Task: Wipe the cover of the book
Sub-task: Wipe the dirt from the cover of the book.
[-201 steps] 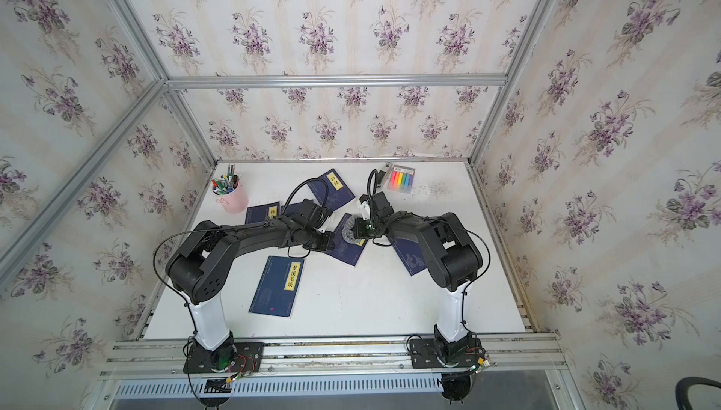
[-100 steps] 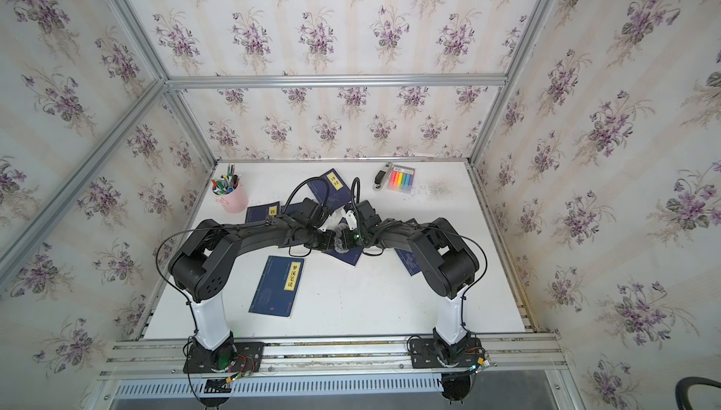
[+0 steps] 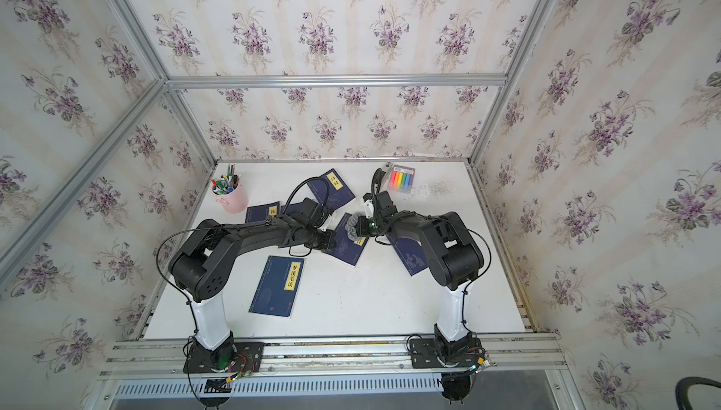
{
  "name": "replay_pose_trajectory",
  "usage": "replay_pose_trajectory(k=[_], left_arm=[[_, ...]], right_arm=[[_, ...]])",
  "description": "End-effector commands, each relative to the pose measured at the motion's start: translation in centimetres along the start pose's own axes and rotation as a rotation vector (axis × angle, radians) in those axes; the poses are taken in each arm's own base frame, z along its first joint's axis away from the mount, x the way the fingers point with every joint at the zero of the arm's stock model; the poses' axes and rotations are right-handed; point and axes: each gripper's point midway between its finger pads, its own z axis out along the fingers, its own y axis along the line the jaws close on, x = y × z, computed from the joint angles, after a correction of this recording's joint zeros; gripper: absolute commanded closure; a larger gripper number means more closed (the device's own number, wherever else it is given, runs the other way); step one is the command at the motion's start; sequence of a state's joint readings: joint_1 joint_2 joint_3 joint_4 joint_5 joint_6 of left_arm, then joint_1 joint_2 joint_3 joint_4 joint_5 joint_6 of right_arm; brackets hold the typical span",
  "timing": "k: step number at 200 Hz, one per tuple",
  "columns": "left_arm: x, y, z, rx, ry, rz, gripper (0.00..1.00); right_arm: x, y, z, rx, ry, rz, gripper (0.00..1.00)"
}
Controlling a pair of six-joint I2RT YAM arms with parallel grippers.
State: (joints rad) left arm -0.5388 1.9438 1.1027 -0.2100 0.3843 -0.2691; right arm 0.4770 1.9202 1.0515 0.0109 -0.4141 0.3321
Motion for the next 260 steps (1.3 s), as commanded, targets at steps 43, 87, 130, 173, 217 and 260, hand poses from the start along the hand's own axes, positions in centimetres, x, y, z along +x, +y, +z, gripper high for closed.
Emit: replay_pose_trajectory(k=[43, 87, 130, 173, 217, 260], left_arm=[[8.1, 7.8, 0.8, -0.356, 0.271, -0.044, 1.0], [8.2, 7.7, 1.0, -0.349, 0.273, -0.047, 1.0], [8.2, 7.7, 1.2, -0.341, 0.276, -0.051, 1.0], [8.3, 7.8, 1.3, -0.344, 0.28, -0.052, 1.0], [8.4, 7.8, 1.4, -0.346, 0.284, -0.051, 1.0], [8.3, 7.8, 1.3, -0.344, 0.28, -0.052, 1.0]], right_arm=[[5.4, 2.6, 0.6, 0.019, 0.146, -0.074, 1.0], [-0.8, -0.8, 1.7, 0.058, 0.05, 0.033, 1.0], [-2.9, -1.4, 2.5, 0.053, 0.034, 0.043, 1.0], [0.0, 1.7, 2.2, 0.015, 0.098, -0.039, 1.0], [3.5, 4.2, 2.4, -0.022, 0.138, -0.069, 1.0], [-1.8, -1.5, 2.6, 0.078, 0.041, 0.051, 1.0]])
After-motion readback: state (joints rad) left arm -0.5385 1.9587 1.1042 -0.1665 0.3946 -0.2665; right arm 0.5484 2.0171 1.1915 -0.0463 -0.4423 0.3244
